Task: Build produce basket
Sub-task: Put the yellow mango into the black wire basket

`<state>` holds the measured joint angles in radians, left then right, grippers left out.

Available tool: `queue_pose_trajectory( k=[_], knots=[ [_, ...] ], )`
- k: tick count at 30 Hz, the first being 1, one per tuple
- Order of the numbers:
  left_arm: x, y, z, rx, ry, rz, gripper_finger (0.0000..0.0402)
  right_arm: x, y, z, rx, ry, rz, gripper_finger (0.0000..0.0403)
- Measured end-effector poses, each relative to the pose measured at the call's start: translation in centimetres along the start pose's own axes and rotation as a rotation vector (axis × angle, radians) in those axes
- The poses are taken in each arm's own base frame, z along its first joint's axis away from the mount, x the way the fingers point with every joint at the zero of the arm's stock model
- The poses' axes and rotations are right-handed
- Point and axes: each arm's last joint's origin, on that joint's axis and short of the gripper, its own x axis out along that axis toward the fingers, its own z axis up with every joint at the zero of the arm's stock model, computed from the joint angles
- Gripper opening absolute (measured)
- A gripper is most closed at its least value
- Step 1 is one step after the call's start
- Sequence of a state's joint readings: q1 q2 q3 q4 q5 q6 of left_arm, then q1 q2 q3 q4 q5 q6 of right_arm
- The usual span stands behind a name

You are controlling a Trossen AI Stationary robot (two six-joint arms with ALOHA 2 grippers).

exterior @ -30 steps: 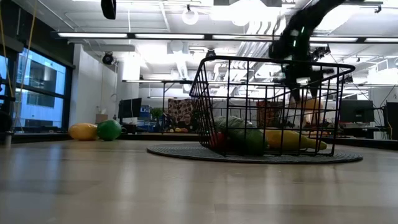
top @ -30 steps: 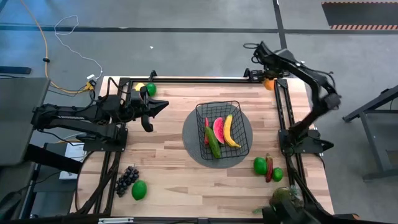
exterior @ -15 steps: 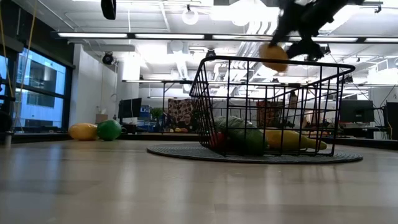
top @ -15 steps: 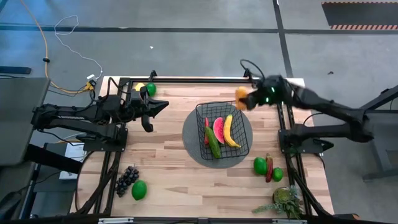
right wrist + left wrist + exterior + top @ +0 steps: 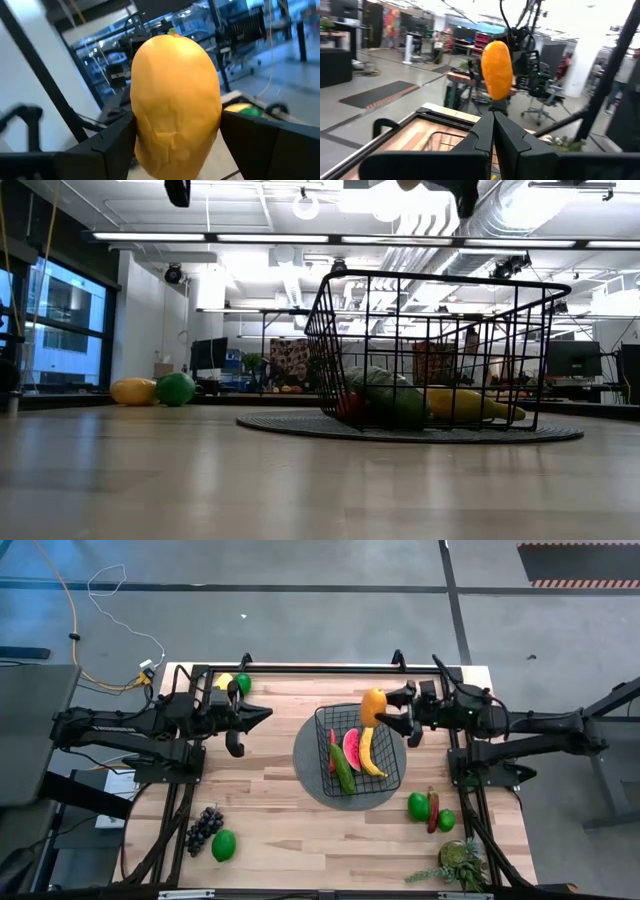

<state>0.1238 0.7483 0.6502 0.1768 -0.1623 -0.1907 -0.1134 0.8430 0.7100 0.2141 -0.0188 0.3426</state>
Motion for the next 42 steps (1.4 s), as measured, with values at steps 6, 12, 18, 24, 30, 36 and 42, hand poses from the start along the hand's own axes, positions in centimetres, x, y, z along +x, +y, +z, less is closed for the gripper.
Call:
queue_pose_trajectory(
  k=[6, 12, 18, 24, 30, 36, 42],
  knots=[
    [0.0, 0.0, 0.0, 0.000, 0.000, -0.002, 0.0003, 0.9, 0.3, 0.0, -0.140, 0.023, 0.012, 0.0252],
    [0.0, 0.0, 0.0, 0.000, -0.001, 0.003, 0.0003, 1.2, 0.3, -0.3, -0.140, 0.040, 0.021, 0.0252],
    [0.0, 0.0, 0.0, 0.000, -0.001, 0.004, 0.0003, 1.2, 0.3, -0.2, -0.140, 0.036, 0.025, 0.0252],
    [0.0, 0.0, 0.0, 0.000, -0.001, 0.006, 0.0003, 1.2, 0.3, -0.2, -0.130, 0.036, 0.023, 0.0252],
    [0.0, 0.0, 0.0, 0.000, -0.001, 0.006, 0.0003, 2.6, 0.5, 0.3, -0.112, 0.197, -0.031, 0.0252],
    [0.0, 0.0, 0.0, 0.001, -0.001, 0.006, 0.0003, 6.1, -0.3, 0.0, -0.069, 0.623, -0.193, 0.0252],
    [0.0, 0.0, 0.0, 0.003, -0.001, 0.006, 0.0003, 9.3, -3.2, -3.4, 0.194, 0.913, -0.462, 0.0252]
  ],
)
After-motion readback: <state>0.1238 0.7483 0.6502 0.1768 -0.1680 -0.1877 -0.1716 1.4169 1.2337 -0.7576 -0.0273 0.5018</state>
